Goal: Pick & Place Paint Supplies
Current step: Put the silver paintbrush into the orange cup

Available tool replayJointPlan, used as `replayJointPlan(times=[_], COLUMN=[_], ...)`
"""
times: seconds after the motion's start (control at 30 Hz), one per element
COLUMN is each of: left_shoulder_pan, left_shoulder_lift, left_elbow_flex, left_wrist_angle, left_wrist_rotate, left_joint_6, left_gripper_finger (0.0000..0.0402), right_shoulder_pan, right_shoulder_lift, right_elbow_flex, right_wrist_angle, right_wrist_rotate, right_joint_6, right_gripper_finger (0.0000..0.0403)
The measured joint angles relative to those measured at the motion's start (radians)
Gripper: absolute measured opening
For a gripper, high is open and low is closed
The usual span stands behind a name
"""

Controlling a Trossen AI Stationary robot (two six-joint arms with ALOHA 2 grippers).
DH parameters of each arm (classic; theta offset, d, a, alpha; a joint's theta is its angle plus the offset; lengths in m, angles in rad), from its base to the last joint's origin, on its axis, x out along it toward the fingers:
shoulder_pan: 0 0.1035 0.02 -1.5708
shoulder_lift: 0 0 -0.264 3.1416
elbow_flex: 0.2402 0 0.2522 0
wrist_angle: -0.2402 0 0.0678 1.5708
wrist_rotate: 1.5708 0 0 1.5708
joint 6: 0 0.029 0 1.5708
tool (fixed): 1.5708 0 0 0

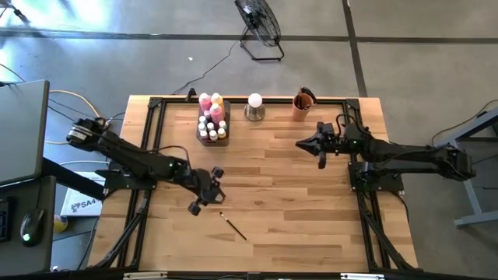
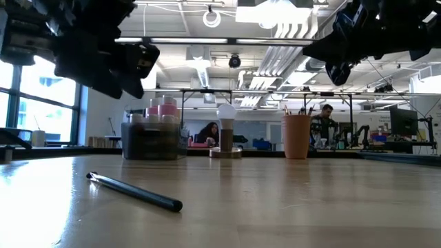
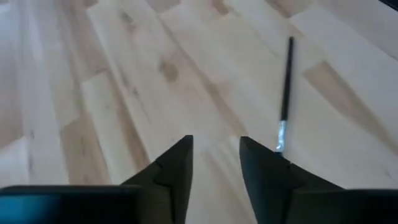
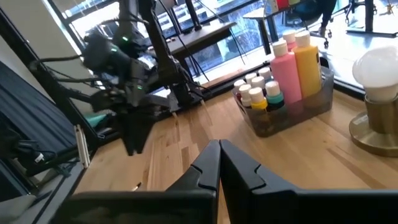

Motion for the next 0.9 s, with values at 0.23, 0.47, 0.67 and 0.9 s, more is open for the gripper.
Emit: replayJointPlan(times=[0.23,0.47,0.67,0.9], left_shoulder_pan=[-0.091,-0.129,-0.13,-0.13], left_shoulder_lift=[0.119,0.203,0.261,0.336], left_elbow_flex=[0.142,0.205,0.206,0.206], left_wrist_angle=[-0.152,-0.195,-0.196,-0.195], left_wrist_rotate=[0.0,0.0,0.008,0.049], left_joint_6=[0.008,-0.029,-0.101,-0.128], left_gripper_finger=[0.0131,0.0127,0.0127,0.0127], right_shoulder_pan=[0.0,0.0,0.0,0.0], right_shoulder_lift=[0.056,0.116,0.159,0.189], right_elbow_flex=[0.0,0.0,0.0,0.0], right_wrist_angle=[-0.005,-0.007,-0.007,-0.008], right_wrist_rotate=[0.0,0.0,-0.006,-0.008], right_joint_6=[0.0,0.0,0.0,-0.001], right_gripper_finger=[0.0002,0.0002,0.0002,0.0002])
